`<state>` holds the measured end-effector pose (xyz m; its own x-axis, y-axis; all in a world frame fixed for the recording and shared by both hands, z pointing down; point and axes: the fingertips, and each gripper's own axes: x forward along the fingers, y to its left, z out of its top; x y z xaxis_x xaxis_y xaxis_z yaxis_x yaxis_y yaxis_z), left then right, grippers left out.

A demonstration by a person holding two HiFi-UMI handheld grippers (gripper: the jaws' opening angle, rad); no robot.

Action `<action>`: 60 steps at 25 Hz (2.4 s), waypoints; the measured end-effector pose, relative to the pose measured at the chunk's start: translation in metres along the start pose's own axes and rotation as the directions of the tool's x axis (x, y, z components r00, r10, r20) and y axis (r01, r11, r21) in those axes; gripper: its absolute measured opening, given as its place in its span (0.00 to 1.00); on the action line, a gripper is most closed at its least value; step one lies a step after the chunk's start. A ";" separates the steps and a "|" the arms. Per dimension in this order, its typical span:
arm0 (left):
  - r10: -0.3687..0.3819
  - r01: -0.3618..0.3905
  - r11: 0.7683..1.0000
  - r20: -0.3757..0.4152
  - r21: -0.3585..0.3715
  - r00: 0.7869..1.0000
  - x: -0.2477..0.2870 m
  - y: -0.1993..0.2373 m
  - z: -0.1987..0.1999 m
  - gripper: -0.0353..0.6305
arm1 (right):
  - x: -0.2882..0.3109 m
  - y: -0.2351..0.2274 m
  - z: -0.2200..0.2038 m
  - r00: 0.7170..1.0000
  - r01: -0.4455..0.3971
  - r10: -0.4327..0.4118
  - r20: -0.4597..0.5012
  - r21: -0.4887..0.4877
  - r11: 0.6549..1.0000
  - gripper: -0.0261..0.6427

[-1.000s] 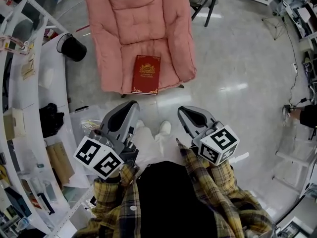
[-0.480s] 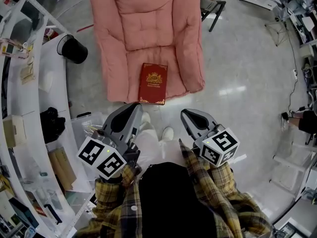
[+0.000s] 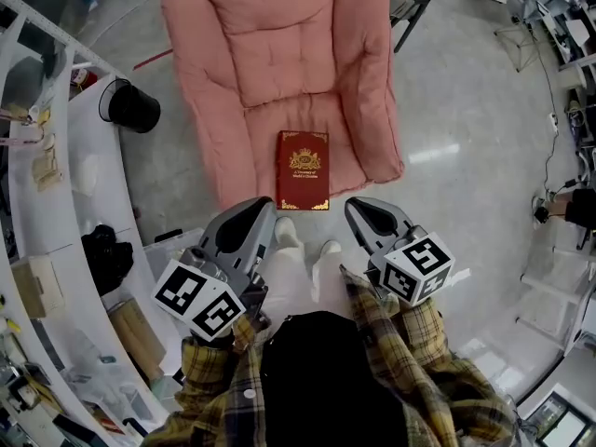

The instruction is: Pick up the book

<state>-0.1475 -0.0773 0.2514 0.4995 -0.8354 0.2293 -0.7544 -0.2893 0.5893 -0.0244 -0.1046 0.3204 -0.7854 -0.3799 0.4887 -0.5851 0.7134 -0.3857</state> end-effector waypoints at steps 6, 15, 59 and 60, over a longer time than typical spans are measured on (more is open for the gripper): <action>-0.005 0.001 0.999 -0.082 -0.053 0.997 0.020 0.036 -0.031 0.06 | 0.037 -0.023 -0.028 0.996 0.029 -0.025 -0.081 0.049 0.998 0.07; 0.009 -0.023 0.997 -0.181 -0.077 0.983 0.070 0.081 -0.098 0.06 | 0.079 -0.071 -0.102 0.984 0.042 -0.012 -0.177 0.168 0.985 0.07; -0.033 0.007 0.998 -0.412 -0.066 0.911 0.149 0.184 -0.295 0.06 | 0.197 -0.192 -0.374 0.922 0.064 0.255 -0.291 0.765 0.641 0.52; -0.033 0.005 0.998 -0.413 -0.069 0.910 0.148 0.185 -0.296 0.06 | 0.200 -0.190 -0.377 0.920 0.056 0.271 -0.285 0.777 0.627 0.52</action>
<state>-0.0866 -0.1164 0.6237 0.6551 -0.5581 0.5093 -0.7211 -0.2604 0.6420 0.0064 -0.0941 0.7864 -0.8230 0.0115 0.5679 -0.5679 -0.0311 -0.8225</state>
